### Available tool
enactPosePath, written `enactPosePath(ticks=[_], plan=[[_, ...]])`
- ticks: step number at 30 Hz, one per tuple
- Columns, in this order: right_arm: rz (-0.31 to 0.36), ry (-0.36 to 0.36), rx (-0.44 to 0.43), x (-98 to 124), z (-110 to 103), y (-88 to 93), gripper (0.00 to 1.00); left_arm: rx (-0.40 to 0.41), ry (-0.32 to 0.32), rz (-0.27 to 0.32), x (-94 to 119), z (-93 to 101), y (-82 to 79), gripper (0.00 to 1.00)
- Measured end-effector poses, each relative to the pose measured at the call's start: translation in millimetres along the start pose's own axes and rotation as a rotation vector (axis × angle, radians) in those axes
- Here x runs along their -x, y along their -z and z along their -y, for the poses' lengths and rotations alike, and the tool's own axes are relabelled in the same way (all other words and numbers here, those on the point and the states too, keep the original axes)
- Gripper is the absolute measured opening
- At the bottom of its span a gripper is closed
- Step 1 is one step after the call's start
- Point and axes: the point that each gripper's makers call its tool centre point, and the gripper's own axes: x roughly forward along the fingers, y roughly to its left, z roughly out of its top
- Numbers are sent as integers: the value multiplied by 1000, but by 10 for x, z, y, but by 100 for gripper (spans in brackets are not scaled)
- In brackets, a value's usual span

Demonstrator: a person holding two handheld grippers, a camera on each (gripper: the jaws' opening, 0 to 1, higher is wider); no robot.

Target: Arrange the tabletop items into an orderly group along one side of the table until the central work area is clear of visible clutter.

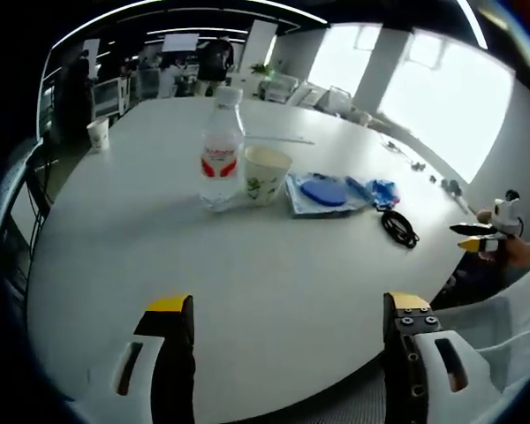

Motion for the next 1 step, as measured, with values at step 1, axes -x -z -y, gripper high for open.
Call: enactPosePath(ticks=[1], plan=[[0,3,-2,4,2,7,84,4,1,2,-2,-1,-6,85]])
